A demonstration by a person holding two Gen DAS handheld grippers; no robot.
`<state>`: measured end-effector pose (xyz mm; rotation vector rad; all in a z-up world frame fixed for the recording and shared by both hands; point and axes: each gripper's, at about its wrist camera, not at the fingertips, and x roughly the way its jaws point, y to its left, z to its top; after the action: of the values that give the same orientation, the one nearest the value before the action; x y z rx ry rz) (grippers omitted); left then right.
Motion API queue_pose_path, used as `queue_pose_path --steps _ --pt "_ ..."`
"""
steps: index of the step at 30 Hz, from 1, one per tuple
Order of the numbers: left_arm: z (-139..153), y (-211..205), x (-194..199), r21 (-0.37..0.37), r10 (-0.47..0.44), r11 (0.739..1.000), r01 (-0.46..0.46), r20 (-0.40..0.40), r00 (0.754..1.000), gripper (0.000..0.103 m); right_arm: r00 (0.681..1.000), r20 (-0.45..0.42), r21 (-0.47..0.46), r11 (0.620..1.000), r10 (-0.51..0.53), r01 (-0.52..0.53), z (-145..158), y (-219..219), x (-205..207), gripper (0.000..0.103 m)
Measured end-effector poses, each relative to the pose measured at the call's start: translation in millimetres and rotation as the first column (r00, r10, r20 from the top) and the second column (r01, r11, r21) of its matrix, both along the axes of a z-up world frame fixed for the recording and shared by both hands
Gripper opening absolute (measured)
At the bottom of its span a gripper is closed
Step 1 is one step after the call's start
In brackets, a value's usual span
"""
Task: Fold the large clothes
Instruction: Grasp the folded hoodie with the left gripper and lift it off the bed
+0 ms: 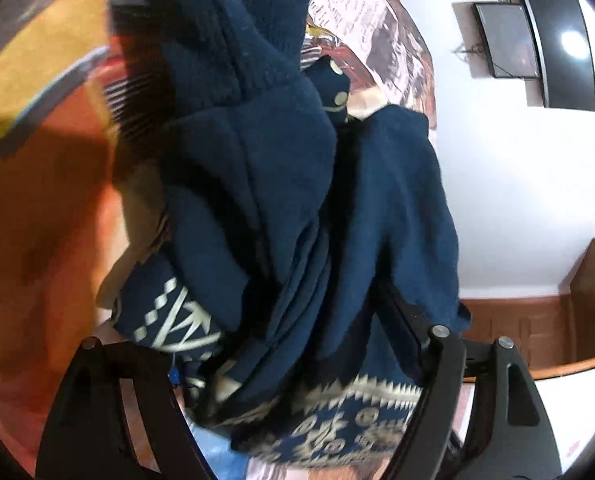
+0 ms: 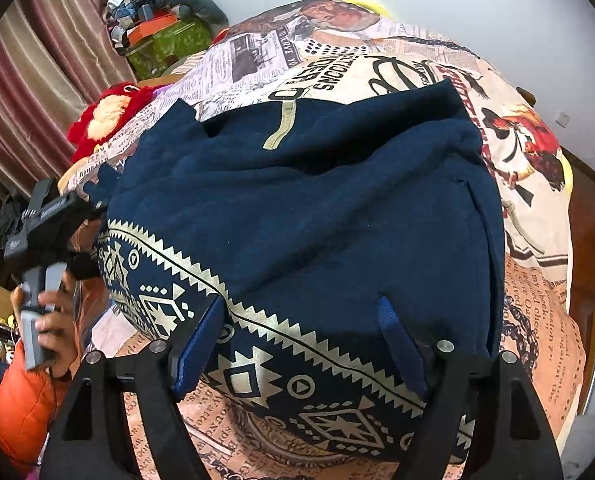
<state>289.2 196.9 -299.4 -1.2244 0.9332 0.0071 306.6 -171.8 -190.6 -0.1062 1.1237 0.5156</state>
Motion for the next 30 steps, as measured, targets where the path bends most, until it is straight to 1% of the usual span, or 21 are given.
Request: queue_pose_path --steps 1,2,3,4,5,6,7,9,12,14,16,17,19,21,22,23,25,26,27,29,30 --pt "2.6 -3.1 3.9 0.023 0.000 1.000 0.000 0.002 1.000 0.077 1.000 0.000 0.000 1.000 0.001 -0.001 -0.9 0.4 -0.2 0.078" --pt "5.3 -3.9 7.7 0.047 0.001 0.999 -0.001 0.003 1.000 0.068 1.000 -0.001 0.000 1.000 0.002 -0.002 -1.8 0.7 -0.3 0.078" --pt "12.3 -9.7 8.8 0.103 0.002 0.995 -0.002 -0.004 1.000 0.055 1.000 -0.001 0.001 1.000 0.002 -0.002 -1.8 0.4 -0.7 0.078" --pt "17.5 -10.9 10.8 0.137 -0.002 0.991 0.002 -0.004 1.000 0.047 1.000 -0.001 0.002 1.000 0.001 -0.001 -1.6 0.3 -1.1 0.078" --pt "23.2 -13.9 9.9 0.183 -0.013 0.983 0.014 -0.008 1.000 0.035 1.000 -0.002 0.003 1.000 0.000 0.000 -1.0 0.1 -1.3 0.078" --pt "31.1 -19.0 11.1 0.241 -0.028 0.970 0.030 -0.009 1.000 0.027 1.000 -0.002 0.004 1.000 -0.001 0.001 -0.8 -0.5 -1.3 0.078" --pt "39.4 -23.0 11.3 0.288 -0.044 0.956 0.044 -0.006 0.999 0.026 1.000 -0.003 0.004 1.000 -0.002 0.002 0.1 -0.9 -1.6 0.078" --pt "52.5 -24.1 9.0 0.335 -0.064 0.941 0.058 0.007 0.998 0.021 1.000 -0.006 0.005 1.000 -0.006 0.006 1.4 -2.4 -2.3 0.078" --pt "78.3 -20.1 6.4 0.389 -0.084 0.919 0.065 0.033 0.996 0.019 1.000 -0.006 0.010 1.000 -0.012 0.012 5.2 -7.5 -6.2 0.078" --pt "90.1 -4.6 -3.3 0.417 -0.081 0.907 0.054 0.048 0.996 0.018 1.000 -0.002 0.009 1.000 -0.013 0.013 8.2 -12.0 -9.7 0.078" --pt "114.8 3.2 -10.9 0.484 -0.065 0.875 0.026 0.064 0.996 0.018 1.000 0.016 -0.005 1.000 -0.017 0.017 13.7 -19.0 -14.3 0.078" --pt "131.7 6.7 -14.2 0.542 -0.057 0.840 0.007 0.076 0.995 0.018 1.000 0.026 -0.016 1.000 -0.018 0.019 15.4 -21.7 -15.7 0.078" --pt "155.4 8.8 -17.9 0.619 -0.042 0.785 -0.021 0.088 0.995 0.018 0.999 0.051 -0.045 0.999 -0.017 0.020 18.9 -27.2 -19.0 0.078" --pt "178.5 4.3 -19.6 0.706 -0.058 0.708 -0.008 0.070 0.996 0.018 0.997 0.073 -0.080 0.997 -0.007 0.013 19.1 -33.0 -21.8 0.078" --pt "184.7 -0.7 -14.4 0.735 -0.070 0.678 0.003 0.061 0.996 0.018 0.997 0.076 -0.092 0.996 -0.003 0.010 17.5 -34.2 -22.5 0.078" --pt "192.7 -10.4 -11.0 0.772 -0.092 0.635 0.017 0.053 0.994 0.018 0.997 0.076 -0.101 0.995 -0.002 0.010 14.0 -35.1 -22.9 0.078" --pt "202.8 -32.0 -4.8 0.825 -0.131 0.564 0.037 0.044 0.990 0.018 0.998 0.055 -0.100 0.995 -0.006 0.011 4.2 -34.3 -22.5 0.078" --pt "209.3 -49.5 -3.6 0.853 -0.163 0.519 0.047 0.045 0.986 0.018 0.999 0.035 -0.089 0.996 -0.009 0.012 -2.2 -32.5 -21.2 0.078" --pt "213.7 -63.5 -3.2 0.871 -0.185 0.489 0.049 0.048 0.982 0.018 1.000 0.018 -0.077 0.997 -0.008 0.010 -7.5 -30.4 -20.2 0.078" --pt "223.7 -99.4 6.9 0.910 -0.252 0.410 0.059 0.051 0.966 0.018 1.000 -0.002 -0.063 0.998 -0.004 0.004 -15.9 -25.3 -19.0 0.078" --pt "226.5 -112.8 13.0 0.924 -0.281 0.377 0.064 0.049 0.958 0.018 1.000 -0.007 -0.061 0.998 -0.003 0.002 -18.9 -22.5 -19.1 0.078"
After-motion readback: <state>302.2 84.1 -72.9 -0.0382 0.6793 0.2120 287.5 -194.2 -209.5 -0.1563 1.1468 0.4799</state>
